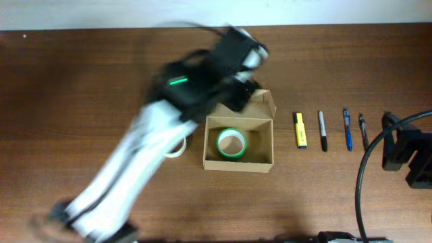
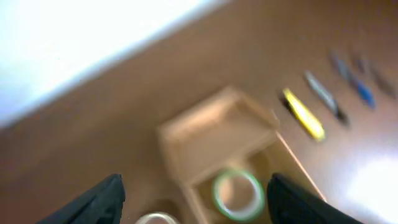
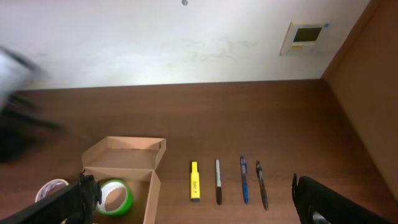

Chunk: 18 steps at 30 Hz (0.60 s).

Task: Pack container
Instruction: 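Open left gripper and lift away toward the white tape roll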

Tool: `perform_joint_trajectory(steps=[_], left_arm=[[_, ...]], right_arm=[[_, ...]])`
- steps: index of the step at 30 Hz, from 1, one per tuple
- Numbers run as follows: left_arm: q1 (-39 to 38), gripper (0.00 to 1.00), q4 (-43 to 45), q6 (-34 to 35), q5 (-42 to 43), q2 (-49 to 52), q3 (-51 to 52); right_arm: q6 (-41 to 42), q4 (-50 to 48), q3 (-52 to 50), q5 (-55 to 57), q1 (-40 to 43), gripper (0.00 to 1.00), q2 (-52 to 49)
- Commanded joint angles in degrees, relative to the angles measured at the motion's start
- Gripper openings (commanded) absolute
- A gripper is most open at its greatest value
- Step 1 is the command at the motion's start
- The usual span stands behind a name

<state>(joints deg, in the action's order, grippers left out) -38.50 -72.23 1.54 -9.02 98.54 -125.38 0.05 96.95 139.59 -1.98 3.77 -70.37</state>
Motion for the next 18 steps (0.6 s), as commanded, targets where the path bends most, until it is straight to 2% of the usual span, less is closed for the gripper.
perform_joint_trajectory(steps=[1,4,7,14,18], left_arm=[[7.23,0.72,-4.55,10.78,-9.55,-4.22,-0.87],[14.58,0.7,-10.54,16.31,-7.67,-3.45,0.48],[19.23,0.67,-11.23,16.44,-3.15,-2.03,6.73],[20.31,0.67,1.25,16.41,2.56,0.04,33.07],[20.31,0.67,7.87,16.46,6.84,1.75,44.19]], right_arm=[[0.44,0.35,-0.2,-0.57,0.37,0.99,0.04],[0.44,0.35,-0.2,-0.57,0.37,0.99,0.04],[0.44,0.35,-0.2,-0.59,0.37,0.99,0.04],[0.44,0.35,-0.2,-0.57,0.37,0.99,0.04],[0.44,0.37,-0.2,-0.59,0.37,0.99,0.04]])
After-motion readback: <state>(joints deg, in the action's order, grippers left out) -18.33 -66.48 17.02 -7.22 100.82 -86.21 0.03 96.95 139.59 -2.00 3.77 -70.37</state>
